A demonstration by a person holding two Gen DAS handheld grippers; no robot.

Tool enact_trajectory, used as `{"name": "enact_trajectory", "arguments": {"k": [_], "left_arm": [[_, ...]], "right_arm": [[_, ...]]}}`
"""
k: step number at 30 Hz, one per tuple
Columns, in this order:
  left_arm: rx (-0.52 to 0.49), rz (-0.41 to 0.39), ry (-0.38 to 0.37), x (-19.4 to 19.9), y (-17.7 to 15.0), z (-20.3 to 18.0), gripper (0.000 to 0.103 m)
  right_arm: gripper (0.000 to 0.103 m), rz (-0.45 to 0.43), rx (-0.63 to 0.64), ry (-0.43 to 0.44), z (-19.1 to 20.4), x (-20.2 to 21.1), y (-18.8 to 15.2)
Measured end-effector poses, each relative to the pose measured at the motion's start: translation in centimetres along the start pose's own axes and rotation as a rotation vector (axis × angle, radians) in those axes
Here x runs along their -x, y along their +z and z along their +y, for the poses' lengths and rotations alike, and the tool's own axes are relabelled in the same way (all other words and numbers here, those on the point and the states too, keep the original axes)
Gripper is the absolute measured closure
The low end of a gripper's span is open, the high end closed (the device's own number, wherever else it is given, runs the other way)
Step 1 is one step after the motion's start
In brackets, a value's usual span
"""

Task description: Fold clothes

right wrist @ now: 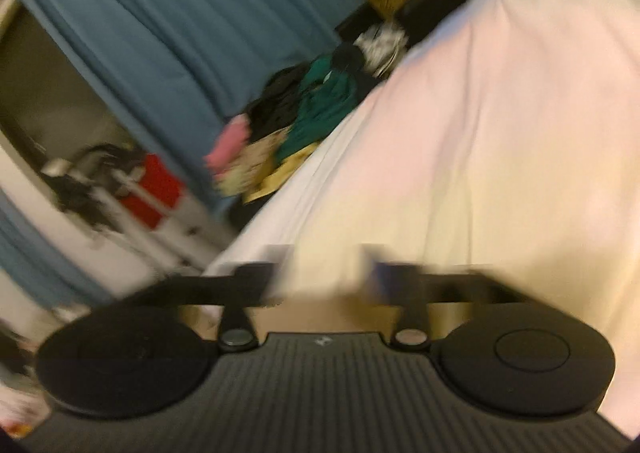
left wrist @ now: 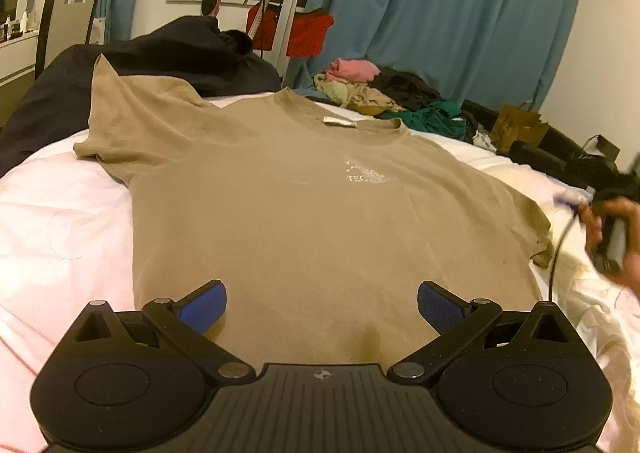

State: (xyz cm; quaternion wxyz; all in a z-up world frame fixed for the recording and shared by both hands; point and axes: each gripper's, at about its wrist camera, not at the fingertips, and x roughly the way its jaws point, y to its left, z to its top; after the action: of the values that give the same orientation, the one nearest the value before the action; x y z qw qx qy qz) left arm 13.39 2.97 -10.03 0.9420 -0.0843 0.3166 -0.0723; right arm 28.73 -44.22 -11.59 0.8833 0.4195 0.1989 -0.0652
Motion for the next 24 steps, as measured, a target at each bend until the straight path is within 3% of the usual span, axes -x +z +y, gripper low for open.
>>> {"name": "enact_trajectory", "arguments": {"k": [4, 8, 11, 17, 24], "left_arm": [[0.005, 0.001, 0.002, 0.8, -0.3, 0.0, 0.0], [0.028, 0.017, -0.002, 1.4, -0.6, 0.2, 0.0], [0.037, 0.014, -0.001, 1.4, -0.5, 0.3, 0.0], [0.057, 0.012, 0.002, 0.7, -0.3, 0.8, 0.0], [0.022, 0.014, 0.016, -0.4, -0.4, 0.4, 0.0]], "right_arm": [[0.004, 0.115, -0.166, 0.135, -0.9, 3.0, -4.9], [0.003, 0.26, -0.172, 0.033, -0.7, 3.0, -8.0], [0.002, 0.279, -0.156, 0.063, -1.0, 1.8, -9.3], [0.002, 0.129, -0.114, 0.179, -1.5, -0.4, -9.4], [0.002, 0.004, -0.08, 0.228, -2.0, -3.0, -8.1]]}}
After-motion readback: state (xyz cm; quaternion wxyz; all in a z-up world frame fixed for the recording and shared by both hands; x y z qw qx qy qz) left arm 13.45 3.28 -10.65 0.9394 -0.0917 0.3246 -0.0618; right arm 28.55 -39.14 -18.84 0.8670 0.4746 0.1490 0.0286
